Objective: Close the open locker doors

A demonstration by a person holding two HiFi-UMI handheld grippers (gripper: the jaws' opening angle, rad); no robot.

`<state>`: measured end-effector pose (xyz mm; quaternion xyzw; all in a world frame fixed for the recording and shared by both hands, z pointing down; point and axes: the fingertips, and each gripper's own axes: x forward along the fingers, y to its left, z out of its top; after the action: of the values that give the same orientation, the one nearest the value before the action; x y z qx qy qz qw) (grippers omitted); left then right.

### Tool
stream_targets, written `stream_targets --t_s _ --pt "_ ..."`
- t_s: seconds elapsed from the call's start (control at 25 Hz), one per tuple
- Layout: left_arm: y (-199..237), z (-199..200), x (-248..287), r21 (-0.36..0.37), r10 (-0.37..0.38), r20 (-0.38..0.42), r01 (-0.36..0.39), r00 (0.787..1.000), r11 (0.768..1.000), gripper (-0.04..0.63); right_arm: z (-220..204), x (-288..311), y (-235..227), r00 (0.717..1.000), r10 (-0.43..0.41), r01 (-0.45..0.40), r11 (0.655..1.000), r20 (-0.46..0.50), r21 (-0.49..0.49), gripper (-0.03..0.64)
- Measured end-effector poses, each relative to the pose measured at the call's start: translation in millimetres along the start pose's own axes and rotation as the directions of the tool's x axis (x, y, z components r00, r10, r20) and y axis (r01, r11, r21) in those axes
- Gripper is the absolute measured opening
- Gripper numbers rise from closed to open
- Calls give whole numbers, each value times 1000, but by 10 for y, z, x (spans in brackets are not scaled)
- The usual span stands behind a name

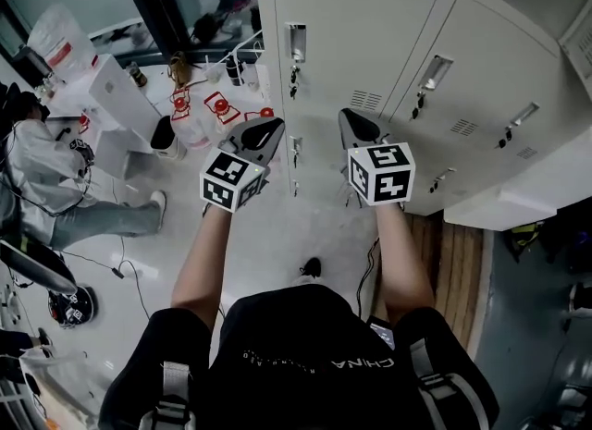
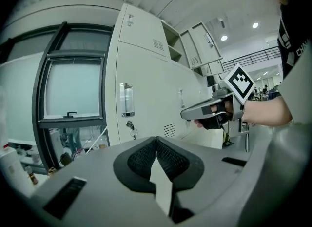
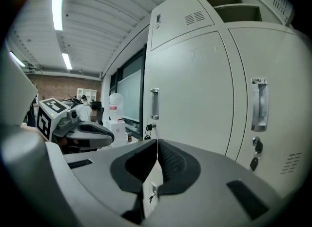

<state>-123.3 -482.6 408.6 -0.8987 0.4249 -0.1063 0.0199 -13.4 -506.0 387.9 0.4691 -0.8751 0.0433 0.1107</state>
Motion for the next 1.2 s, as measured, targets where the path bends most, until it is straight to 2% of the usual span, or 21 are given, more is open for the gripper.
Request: stream_targets --t_s 0.4,0.68,0.88,1.08,1.2 --pt "-591 -187 -1097 4 -36 18 36 999 999 21 -274 -858 867 1000 -29 29 1000 -4 -4 32" --pt "-1134 -444 -1766 -22 -46 5 46 999 999 21 -657 -1543 1329 999 -31 32 999 -25 7 32" --pt "-1547 -610 -1959 -43 -75 -15 74 997 996 21 -835 -1987 1483 999 -39 39 999 -37 10 32" --pt "-1856 -503 -1917 -37 -78 -2 78 997 996 21 -868 -2248 1472 999 -32 31 999 -21 -13 32" --pt "-2018 -446 -1801 -8 -80 -26 80 996 997 21 -881 -2339 1361 1000 -28 28 999 -9 -37 32"
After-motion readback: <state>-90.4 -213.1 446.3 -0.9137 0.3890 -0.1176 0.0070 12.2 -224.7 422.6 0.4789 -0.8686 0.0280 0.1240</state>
